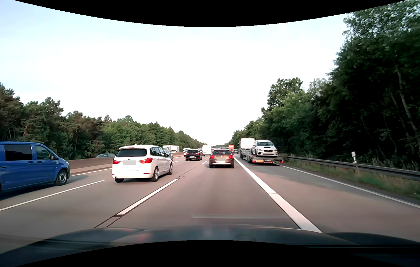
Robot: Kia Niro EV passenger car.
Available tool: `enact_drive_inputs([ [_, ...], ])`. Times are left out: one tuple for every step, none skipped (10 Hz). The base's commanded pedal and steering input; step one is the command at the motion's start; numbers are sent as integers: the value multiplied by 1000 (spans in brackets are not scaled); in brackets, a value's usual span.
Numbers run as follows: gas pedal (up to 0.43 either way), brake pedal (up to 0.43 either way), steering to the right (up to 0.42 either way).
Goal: Follow the waypoints while adhering to traffic rules and regulations
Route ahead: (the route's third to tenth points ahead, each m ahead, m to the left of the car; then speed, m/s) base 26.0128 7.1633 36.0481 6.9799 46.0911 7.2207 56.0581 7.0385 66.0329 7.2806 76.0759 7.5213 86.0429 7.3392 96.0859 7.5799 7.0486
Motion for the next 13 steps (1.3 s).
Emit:
enact_drive_inputs([
  [189,0,-4],
  [197,0,-4],
  [197,0,-4],
  [209,0,-4],
  [209,0,-4],
  [209,0,-4],
  [209,0,-4],
  [209,0,-4],
  [209,0,-4],
  [209,0,-4],
  [209,0,-4],
  [209,0,-4],
  [209,0,-4],
])
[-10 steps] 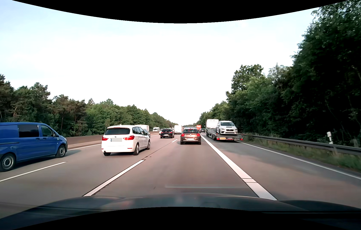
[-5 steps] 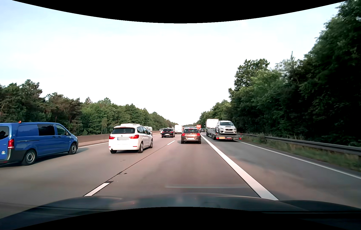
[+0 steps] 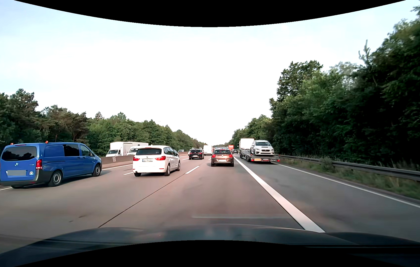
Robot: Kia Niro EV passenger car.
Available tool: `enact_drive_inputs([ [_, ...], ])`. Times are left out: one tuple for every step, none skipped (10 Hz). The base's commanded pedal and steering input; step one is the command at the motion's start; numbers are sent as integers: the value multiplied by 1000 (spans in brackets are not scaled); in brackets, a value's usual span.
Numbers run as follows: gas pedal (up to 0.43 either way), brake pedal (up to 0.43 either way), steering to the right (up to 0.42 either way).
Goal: Follow the waypoints while adhering to traffic rules and regulations
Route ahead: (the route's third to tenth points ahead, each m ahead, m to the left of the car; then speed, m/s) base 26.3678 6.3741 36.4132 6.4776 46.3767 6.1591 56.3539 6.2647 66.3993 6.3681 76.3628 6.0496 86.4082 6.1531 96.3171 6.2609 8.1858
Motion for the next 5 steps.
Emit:
enact_drive_inputs([
  [209,0,-4],
  [209,0,-4],
  [209,0,-4],
  [209,0,-4],
  [209,0,-4],
])
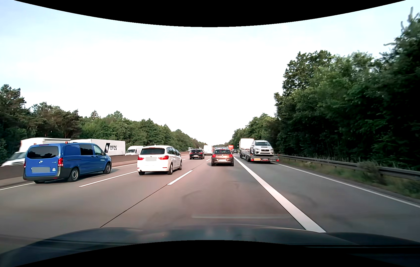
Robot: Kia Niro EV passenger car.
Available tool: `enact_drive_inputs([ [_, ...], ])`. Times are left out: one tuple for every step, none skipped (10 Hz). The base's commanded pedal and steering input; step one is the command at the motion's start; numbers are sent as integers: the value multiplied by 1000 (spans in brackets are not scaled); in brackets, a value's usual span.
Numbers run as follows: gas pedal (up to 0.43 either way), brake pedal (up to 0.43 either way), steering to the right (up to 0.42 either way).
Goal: Follow the waypoints while adhering to traffic rules and regulations
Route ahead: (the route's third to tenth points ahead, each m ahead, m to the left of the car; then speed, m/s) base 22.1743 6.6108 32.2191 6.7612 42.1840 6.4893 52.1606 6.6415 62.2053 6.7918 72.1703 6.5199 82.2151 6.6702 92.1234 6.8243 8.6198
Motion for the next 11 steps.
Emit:
enact_drive_inputs([
  [209,0,-4],
  [209,0,-4],
  [209,0,-4],
  [209,0,-4],
  [209,0,-4],
  [209,0,-3],
  [209,0,-4],
  [209,0,-3],
  [209,0,-4],
  [209,0,-3],
  [189,0,-4],
])
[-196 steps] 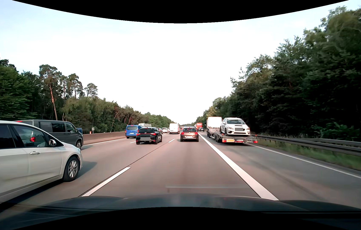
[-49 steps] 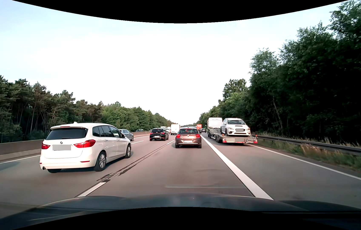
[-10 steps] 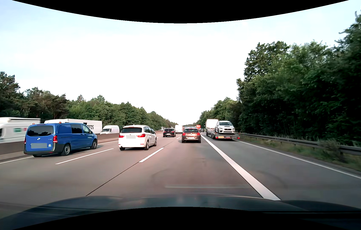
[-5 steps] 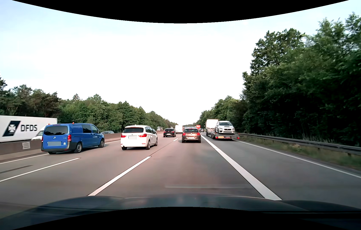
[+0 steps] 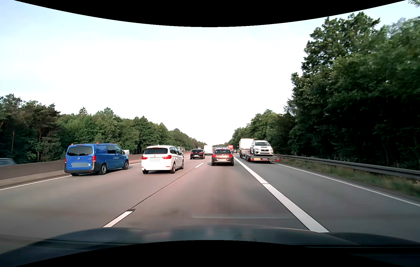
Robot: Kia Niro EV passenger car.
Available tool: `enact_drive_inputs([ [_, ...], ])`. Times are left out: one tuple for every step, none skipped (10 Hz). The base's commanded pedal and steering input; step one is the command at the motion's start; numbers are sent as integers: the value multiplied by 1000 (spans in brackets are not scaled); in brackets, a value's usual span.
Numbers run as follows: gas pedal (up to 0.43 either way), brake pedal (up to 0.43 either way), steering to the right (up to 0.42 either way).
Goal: Follow the waypoints while adhering to traffic rules and regulations
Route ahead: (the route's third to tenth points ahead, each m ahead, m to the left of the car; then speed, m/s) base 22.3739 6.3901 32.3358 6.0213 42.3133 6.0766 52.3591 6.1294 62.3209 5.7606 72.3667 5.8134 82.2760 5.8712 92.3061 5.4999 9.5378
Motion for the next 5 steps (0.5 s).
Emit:
enact_drive_inputs([
  [189,0,-4],
  [177,0,-4],
  [157,0,-4],
  [138,0,-4],
  [118,0,-4],
])
